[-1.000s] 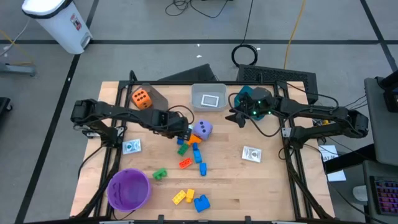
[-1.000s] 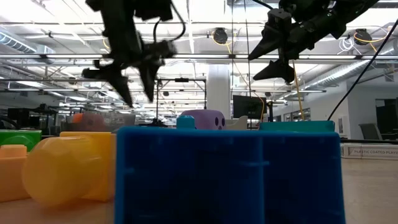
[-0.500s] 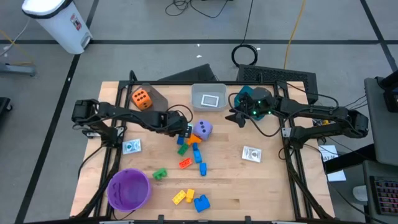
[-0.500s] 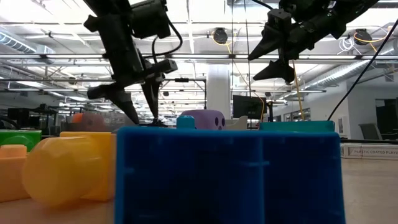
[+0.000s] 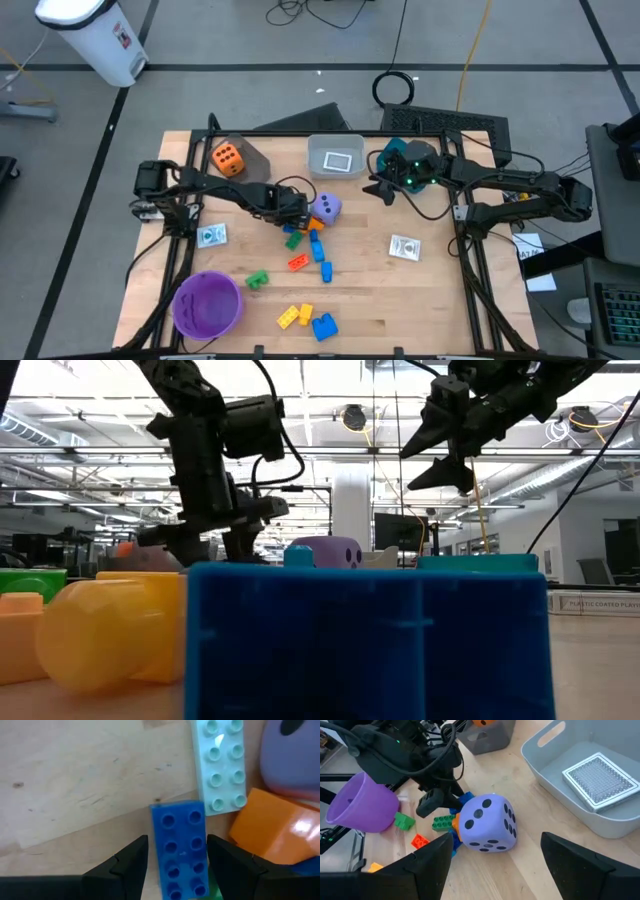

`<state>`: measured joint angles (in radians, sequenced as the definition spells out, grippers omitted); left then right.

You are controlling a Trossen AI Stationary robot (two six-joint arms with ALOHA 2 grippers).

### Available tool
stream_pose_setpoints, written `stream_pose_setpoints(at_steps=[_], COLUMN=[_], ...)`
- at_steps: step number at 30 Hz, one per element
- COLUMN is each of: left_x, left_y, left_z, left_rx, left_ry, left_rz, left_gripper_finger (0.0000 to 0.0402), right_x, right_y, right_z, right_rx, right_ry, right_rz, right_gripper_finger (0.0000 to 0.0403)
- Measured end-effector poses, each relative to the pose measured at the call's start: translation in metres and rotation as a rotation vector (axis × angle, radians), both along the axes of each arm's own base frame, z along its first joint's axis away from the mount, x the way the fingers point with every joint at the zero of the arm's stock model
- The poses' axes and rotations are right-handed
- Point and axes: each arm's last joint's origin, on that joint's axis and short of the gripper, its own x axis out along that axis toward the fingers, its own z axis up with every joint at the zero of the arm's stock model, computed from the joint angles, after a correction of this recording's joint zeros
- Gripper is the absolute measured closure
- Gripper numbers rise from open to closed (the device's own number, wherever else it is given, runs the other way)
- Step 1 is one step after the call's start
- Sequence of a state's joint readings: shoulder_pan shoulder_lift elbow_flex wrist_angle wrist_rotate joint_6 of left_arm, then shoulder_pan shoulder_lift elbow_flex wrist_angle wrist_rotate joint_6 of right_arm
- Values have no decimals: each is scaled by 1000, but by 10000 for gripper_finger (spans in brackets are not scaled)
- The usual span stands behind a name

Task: Pick & Place Toys
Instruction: Put the blue game piece into the blue bin

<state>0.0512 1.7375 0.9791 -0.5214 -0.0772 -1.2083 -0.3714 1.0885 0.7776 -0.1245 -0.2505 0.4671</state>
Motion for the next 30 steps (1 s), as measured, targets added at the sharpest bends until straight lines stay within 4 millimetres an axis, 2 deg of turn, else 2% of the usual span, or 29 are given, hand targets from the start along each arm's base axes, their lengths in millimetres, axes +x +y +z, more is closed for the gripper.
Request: stream_pose_setpoints(at_steps=[10,16,20,23,30], left_x=[1,1,0,0,10], left_y=[-1,1,4,7,16], left_z=[-6,-6,-3,9,72], left_rx=[-8,2,-1,-6,117], left_ry=[26,32,23,-12,-339], left_rz=[-56,-100,-128,-160,-313], left_gripper_finger=[195,248,252,252,252], right_x=[0,0,0,0,2], right_y=[-1,-1,-1,-1,-1], right_z=[0,0,0,0,3], right_rx=[-8,-8,-8,-4,23], right_ry=[4,4,4,3,-39], right_rz=[-17,-17,-17,-18,-32], right_gripper_finger=[110,110,110,110,110])
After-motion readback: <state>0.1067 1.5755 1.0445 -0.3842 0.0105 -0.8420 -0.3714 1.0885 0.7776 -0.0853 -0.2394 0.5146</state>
